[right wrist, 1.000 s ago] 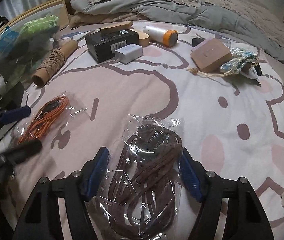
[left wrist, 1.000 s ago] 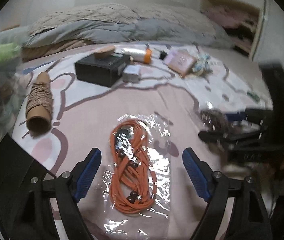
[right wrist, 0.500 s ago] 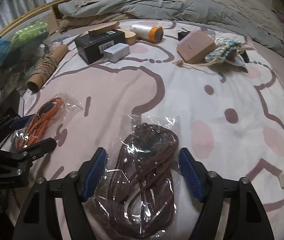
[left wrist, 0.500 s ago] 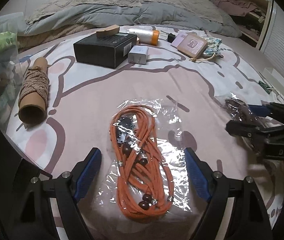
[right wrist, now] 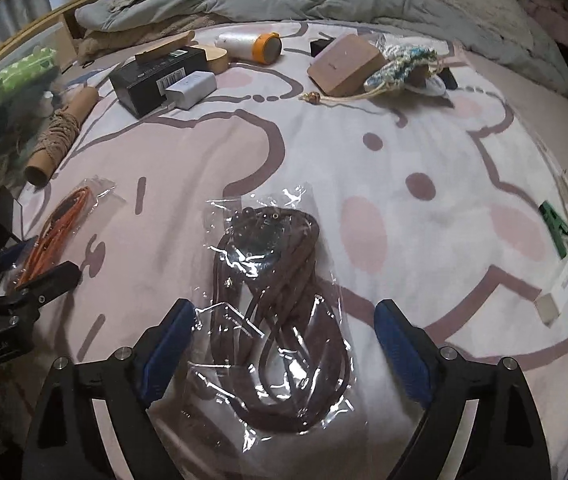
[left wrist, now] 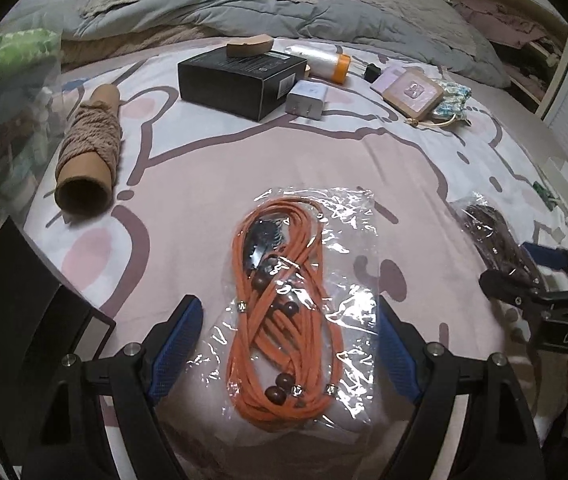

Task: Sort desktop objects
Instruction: 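Lift the orange cord bag with the left tool while the right tool holds the brown cord bag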

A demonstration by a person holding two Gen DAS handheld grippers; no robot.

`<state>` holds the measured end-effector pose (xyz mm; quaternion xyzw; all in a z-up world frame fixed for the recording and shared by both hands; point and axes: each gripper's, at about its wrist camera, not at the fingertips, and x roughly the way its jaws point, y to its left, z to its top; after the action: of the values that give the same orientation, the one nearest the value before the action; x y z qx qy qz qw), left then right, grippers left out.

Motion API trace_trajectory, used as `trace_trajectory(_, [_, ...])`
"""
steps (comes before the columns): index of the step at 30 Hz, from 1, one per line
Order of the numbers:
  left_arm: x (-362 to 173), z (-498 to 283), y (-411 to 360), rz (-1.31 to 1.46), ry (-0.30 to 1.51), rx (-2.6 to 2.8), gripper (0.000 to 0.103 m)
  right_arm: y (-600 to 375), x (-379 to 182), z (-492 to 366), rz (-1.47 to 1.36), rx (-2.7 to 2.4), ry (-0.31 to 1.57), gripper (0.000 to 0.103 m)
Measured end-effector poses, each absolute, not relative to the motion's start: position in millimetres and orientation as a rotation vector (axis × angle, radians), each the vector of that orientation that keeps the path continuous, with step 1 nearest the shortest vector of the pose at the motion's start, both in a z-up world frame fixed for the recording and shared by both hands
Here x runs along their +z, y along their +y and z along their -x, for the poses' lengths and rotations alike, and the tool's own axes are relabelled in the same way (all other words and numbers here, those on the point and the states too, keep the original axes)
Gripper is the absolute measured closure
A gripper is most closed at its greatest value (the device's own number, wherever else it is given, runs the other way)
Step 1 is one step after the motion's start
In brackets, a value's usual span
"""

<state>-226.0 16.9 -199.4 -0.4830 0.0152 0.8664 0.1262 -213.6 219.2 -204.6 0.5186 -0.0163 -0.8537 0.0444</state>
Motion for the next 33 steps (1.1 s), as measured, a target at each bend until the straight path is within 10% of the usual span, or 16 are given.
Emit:
trace_trajectory(14, [-196.5,234.7,9.5,1.445,-0.160,2.493,0.004,215.8,-202.1,211.5,-1.534,-2.611,-0.085,0.033])
trace_trajectory(27, [-200.4,230.9,22.0,1.400,0.088,2.598,0.033,206.5,-204.4,212.6,-1.510,-2.662,-0.002,0.033])
trace_trajectory(33, [-200.2,226.7,22.4,1.403,0.042,2.536,0.018,210.1,-204.7,212.9,-1.508,-2.656,-0.040,0.033])
